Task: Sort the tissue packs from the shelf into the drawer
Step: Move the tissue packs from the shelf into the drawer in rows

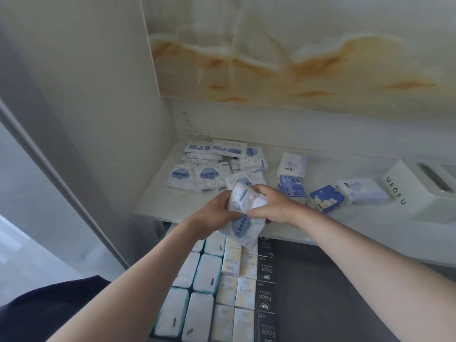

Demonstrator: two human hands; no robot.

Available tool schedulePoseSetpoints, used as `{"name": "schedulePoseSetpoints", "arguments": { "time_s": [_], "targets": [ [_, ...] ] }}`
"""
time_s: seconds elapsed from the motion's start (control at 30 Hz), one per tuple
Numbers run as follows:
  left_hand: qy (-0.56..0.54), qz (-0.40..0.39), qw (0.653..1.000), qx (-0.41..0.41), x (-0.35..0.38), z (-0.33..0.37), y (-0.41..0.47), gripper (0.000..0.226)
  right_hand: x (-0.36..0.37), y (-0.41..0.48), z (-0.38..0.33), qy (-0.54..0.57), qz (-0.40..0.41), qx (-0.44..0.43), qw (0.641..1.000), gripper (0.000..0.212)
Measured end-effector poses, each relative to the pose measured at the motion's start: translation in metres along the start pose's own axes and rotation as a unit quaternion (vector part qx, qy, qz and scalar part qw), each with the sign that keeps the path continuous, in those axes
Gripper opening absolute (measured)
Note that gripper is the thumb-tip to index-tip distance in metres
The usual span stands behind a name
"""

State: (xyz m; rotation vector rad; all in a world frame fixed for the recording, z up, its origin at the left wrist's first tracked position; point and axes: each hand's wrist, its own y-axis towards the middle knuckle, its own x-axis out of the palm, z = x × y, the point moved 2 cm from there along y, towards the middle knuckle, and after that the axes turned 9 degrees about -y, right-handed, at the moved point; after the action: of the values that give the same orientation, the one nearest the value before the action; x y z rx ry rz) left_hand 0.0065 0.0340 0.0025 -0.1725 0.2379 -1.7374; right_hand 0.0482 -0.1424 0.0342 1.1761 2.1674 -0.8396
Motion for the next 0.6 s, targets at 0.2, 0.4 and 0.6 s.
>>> {"name": "schedulePoseSetpoints", "arguments": {
  "time_s": [0.2, 0.4, 0.6],
  "targets": [
    [0.139, 0.010, 0.989, 0.056, 0.064, -0.002, -0.016, 0.035, -0.029, -0.049, 0.040, -0.103, -0.048, 0.043, 0.993, 0.043],
    [0.276, -0.062, 0.958, 0.049, 0.120, -0.037, -0.029, 0.052, -0.010, -0.093, 0.115, -0.224, -0.066, 0.072, 0.970, 0.031],
    [0.495, -0.039, 0.867, 0.051, 0.148, -0.071, -0.016, 0.067, 0.037, -0.096, 0.161, -0.274, -0.008, 0.077, 0.959, 0.027]
  ]
}}
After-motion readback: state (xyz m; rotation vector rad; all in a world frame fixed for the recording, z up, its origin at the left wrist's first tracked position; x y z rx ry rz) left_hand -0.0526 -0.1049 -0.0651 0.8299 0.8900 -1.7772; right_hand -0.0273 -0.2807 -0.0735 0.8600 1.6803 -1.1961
